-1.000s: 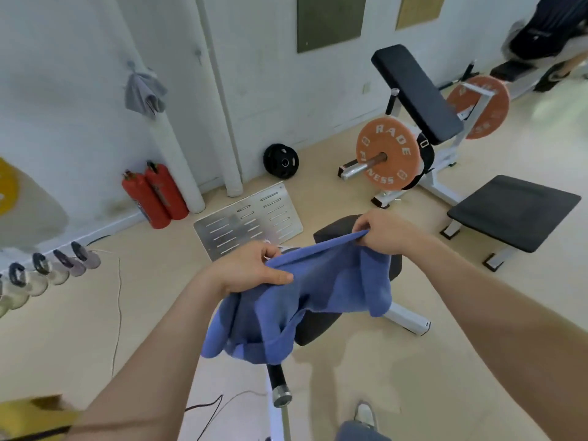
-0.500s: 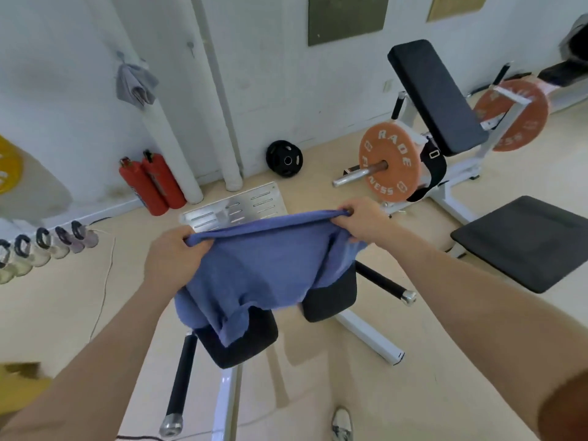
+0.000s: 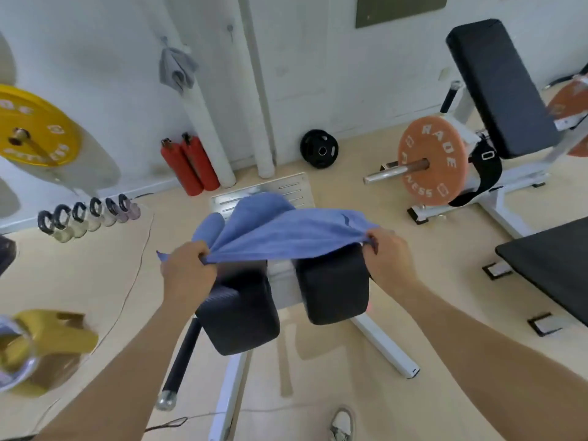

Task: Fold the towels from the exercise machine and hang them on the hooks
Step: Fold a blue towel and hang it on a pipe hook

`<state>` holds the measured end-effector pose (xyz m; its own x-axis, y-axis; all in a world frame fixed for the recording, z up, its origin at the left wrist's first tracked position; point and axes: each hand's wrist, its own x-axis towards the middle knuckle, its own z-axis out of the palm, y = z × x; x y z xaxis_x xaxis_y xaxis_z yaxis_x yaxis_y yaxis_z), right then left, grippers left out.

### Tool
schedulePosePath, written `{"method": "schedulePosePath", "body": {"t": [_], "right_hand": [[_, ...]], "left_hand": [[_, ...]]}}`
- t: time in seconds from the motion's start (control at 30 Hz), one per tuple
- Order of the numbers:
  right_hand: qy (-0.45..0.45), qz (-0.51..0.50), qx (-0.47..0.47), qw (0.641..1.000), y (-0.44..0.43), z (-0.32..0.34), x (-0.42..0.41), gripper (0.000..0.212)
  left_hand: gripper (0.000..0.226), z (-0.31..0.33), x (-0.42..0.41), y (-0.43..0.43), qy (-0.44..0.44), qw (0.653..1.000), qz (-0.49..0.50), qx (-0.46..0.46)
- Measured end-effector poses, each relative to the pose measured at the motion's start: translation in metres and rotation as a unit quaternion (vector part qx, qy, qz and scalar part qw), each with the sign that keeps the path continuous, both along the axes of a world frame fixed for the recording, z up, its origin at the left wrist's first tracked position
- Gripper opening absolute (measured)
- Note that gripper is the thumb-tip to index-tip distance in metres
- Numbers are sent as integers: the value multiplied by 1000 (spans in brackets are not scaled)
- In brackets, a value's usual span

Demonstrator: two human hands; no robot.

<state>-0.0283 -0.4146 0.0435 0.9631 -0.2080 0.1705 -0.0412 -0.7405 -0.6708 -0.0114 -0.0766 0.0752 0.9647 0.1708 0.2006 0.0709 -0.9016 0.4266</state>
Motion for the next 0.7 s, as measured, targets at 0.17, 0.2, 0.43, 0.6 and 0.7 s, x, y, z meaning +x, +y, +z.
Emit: {"method": "schedulePosePath", "body": {"t": [0.17, 0.2, 0.43, 0.6, 0.7], "right_hand": [[222, 65, -103, 967, 3, -63, -47, 20], [244, 77, -113, 960, 3, -67, -52, 20], [243, 65, -83, 964, 12, -60, -71, 25], [167, 51, 7, 985, 19, -50, -75, 21], [131, 15, 85, 988, 24, -49, -70, 35]], "left_hand": [[16, -87, -60, 20, 338, 931, 27, 136], [15, -100, -69, 23, 368, 919, 11, 141], [25, -120, -89, -33, 318, 937, -146, 15], [48, -117, -91, -143, 233, 930, -277, -70], [38, -106, -87, -204, 201, 939, -276, -33]]}}
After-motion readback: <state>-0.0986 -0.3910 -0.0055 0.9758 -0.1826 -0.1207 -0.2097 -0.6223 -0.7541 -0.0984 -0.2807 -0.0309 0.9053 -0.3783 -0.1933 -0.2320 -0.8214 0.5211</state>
